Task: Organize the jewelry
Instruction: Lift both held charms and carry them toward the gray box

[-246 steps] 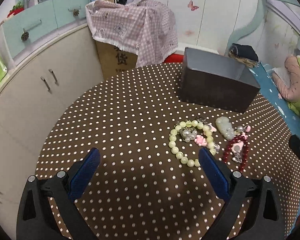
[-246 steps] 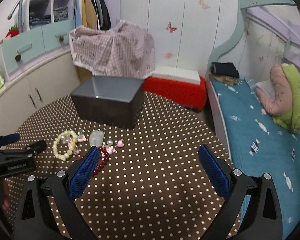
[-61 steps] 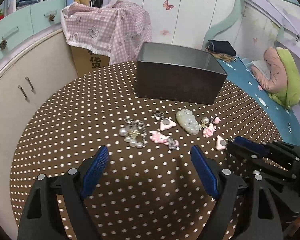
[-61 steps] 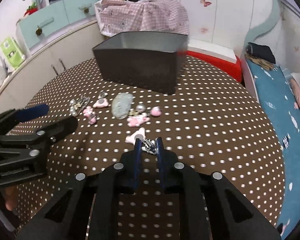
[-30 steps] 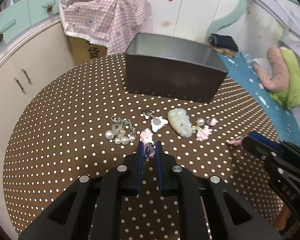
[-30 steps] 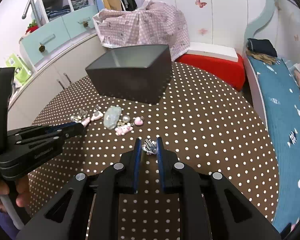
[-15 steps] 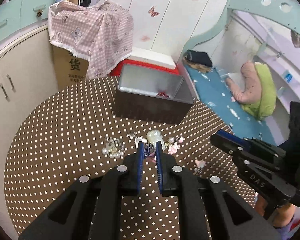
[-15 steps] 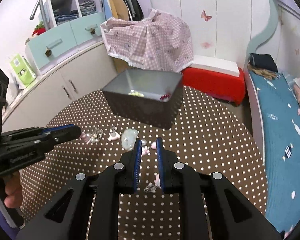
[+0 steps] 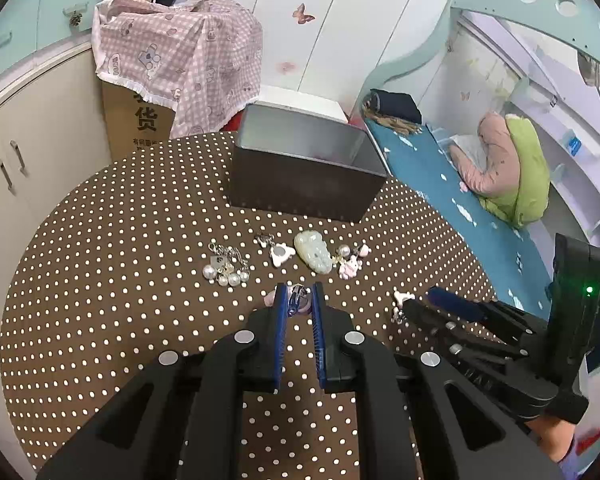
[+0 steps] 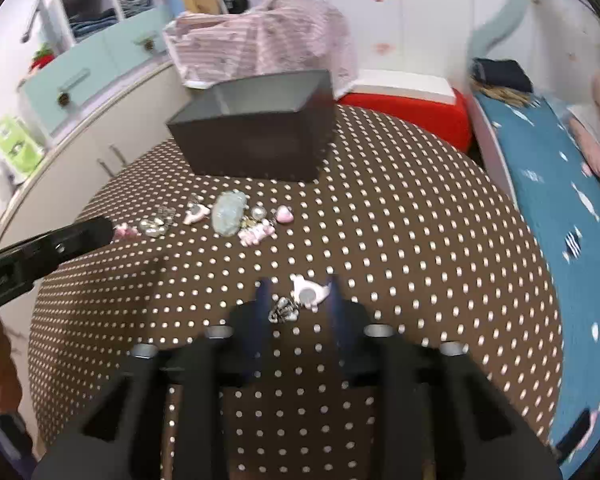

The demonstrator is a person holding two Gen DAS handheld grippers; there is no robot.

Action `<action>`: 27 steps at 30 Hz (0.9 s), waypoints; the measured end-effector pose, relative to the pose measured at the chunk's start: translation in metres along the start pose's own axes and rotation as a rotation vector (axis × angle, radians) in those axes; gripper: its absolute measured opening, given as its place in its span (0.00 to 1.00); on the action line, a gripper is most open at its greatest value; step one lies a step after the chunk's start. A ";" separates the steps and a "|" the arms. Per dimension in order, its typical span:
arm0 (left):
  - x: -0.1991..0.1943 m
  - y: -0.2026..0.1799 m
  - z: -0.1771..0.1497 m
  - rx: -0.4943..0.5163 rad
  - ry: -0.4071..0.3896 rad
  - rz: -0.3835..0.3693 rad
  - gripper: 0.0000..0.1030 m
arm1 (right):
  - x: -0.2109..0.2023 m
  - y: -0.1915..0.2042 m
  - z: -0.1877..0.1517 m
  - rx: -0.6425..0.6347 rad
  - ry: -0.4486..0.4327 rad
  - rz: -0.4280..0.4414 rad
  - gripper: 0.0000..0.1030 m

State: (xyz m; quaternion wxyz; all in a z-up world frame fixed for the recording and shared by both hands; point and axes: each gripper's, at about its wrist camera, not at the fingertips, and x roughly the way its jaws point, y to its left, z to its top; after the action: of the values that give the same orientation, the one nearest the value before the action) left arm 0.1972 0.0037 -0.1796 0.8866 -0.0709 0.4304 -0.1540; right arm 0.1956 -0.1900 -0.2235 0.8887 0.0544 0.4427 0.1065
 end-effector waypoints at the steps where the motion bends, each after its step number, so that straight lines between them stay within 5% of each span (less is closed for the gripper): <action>1: 0.000 -0.001 -0.001 0.004 0.001 0.006 0.10 | 0.001 0.002 -0.001 -0.005 -0.005 -0.003 0.51; 7: 0.003 0.001 -0.002 0.006 0.013 -0.001 0.10 | 0.017 0.009 -0.003 -0.019 0.020 -0.045 0.47; 12: 0.004 0.002 -0.001 0.007 0.019 -0.007 0.10 | 0.021 0.017 -0.004 -0.075 0.012 -0.084 0.24; 20: 0.002 -0.003 0.012 0.028 0.009 -0.057 0.10 | 0.010 0.010 0.008 -0.068 0.002 0.006 0.23; 27: -0.008 -0.007 0.049 0.050 -0.028 -0.141 0.10 | -0.017 0.009 0.047 -0.075 -0.090 0.037 0.23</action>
State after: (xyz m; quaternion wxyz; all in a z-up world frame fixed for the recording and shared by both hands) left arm 0.2293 -0.0002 -0.1417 0.8809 -0.0811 0.4079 -0.2259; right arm 0.2215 -0.1851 -0.1802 0.9071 0.0337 0.3967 0.1368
